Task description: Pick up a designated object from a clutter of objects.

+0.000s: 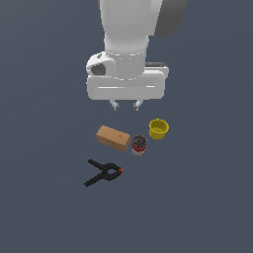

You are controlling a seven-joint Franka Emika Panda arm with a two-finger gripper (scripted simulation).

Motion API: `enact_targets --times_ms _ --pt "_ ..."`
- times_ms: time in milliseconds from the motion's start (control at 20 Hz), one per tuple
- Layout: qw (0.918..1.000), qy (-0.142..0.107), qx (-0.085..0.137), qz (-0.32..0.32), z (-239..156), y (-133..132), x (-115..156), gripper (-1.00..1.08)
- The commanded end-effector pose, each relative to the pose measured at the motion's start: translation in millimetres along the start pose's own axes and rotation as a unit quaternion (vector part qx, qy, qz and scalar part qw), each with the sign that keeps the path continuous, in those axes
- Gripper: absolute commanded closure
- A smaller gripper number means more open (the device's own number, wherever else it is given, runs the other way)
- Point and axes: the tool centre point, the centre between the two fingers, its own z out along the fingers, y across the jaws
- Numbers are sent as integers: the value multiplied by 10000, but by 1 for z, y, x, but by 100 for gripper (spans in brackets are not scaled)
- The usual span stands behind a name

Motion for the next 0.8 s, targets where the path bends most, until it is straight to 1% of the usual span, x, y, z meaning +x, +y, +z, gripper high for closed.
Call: enact_targets --times_ms 0,350,750 --pt "10000 0 1 -4 0 0 0 -20" --pt "9999 -27 -30 120 5 -4 0 -20" --pt "9987 -101 -129 489 22 -17 -2 -20"
